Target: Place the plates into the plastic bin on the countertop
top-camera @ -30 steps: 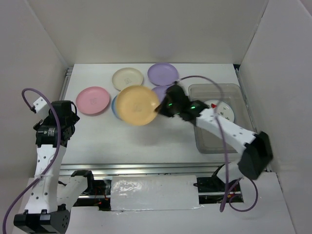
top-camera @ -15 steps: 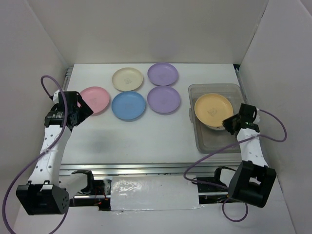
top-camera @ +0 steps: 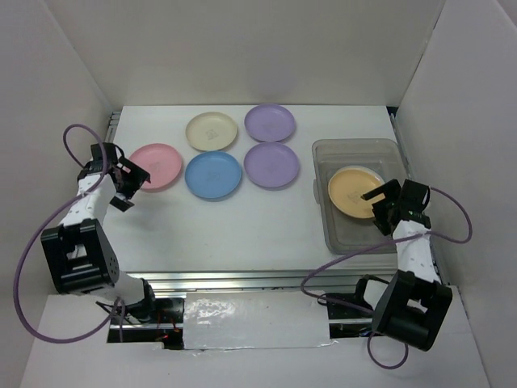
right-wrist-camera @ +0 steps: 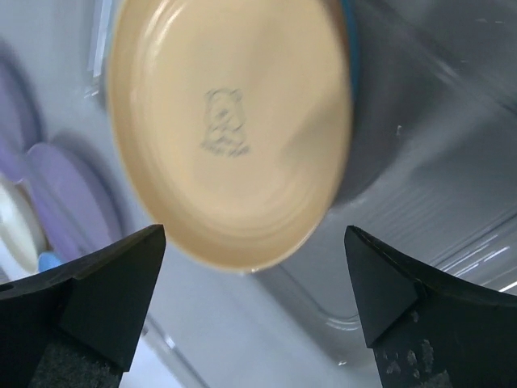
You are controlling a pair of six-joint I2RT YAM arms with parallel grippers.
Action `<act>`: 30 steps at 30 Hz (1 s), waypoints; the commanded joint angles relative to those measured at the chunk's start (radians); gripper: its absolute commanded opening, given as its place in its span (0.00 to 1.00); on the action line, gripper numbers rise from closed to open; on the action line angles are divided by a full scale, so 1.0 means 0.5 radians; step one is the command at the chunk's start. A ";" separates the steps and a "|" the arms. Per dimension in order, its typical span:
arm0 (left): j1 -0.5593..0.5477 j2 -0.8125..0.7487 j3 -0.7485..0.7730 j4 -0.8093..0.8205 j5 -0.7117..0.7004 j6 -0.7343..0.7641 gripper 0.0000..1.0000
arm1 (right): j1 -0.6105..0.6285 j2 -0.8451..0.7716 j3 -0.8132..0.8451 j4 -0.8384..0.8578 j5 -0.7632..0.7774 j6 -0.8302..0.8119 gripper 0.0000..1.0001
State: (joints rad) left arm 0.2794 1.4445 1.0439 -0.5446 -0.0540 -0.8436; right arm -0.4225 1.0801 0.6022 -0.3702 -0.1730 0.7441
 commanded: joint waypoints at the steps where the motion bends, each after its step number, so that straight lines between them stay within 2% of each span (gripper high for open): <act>1: 0.009 0.215 0.142 0.196 0.148 -0.132 0.99 | 0.081 -0.199 0.112 0.014 -0.047 -0.037 1.00; 6: 0.009 0.595 0.314 0.292 0.194 -0.178 0.99 | 0.207 -0.479 0.234 -0.149 -0.105 -0.074 1.00; 9: 0.006 0.746 0.373 0.181 0.121 -0.248 0.96 | 0.244 -0.595 0.329 -0.262 -0.145 -0.098 1.00; 11: 0.006 0.780 0.357 0.141 0.010 -0.307 0.89 | 0.244 -0.672 0.391 -0.336 -0.166 -0.120 1.00; 12: 0.006 0.799 0.348 0.147 -0.066 -0.325 0.77 | 0.244 -0.700 0.458 -0.361 -0.194 -0.126 1.00; 13: 0.003 0.808 0.336 0.144 -0.100 -0.334 0.70 | 0.241 -0.721 0.495 -0.422 -0.203 -0.138 1.00; 14: 0.003 0.820 0.336 0.117 -0.137 -0.350 0.57 | 0.241 -0.770 0.526 -0.450 -0.206 -0.132 1.00; 15: 0.003 0.838 0.330 0.068 -0.156 -0.374 0.29 | 0.241 -0.795 0.587 -0.468 -0.227 -0.129 1.00; 17: 0.006 0.857 0.333 0.000 -0.208 -0.417 0.08 | 0.247 -0.835 0.639 -0.508 -0.261 -0.123 1.00; 18: 0.006 0.863 0.327 -0.039 -0.217 -0.436 0.03 | 0.250 -0.841 0.682 -0.511 -0.295 -0.123 1.00; 19: 0.012 0.845 0.299 -0.058 -0.245 -0.475 0.00 | 0.253 -0.844 0.704 -0.536 -0.350 -0.114 1.00; 22: 0.018 0.643 0.232 -0.202 -0.397 -0.610 0.00 | 0.314 -0.862 0.759 -0.551 -0.396 -0.129 1.00; 25: -0.058 0.165 0.204 -0.279 -0.576 -0.650 0.00 | 0.391 -0.872 0.820 -0.612 -0.369 -0.163 1.00; 26: -0.156 -0.055 0.231 -0.322 -0.722 -0.663 0.00 | 0.403 -0.872 0.848 -0.625 -0.369 -0.172 1.00; 28: -0.276 -0.240 0.323 -0.414 -0.867 -0.672 0.00 | 0.419 -0.884 0.876 -0.661 -0.378 -0.184 1.00; 30: -0.457 -0.422 0.403 -0.350 -0.834 -0.529 0.00 | 0.409 -0.893 0.931 -0.707 -0.390 -0.178 1.00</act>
State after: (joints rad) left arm 0.1497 1.3651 1.1572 -0.7143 -0.3737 -1.1324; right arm -0.2218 0.6491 1.0027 -0.6765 -0.3450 0.6804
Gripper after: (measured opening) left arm 0.043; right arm 0.997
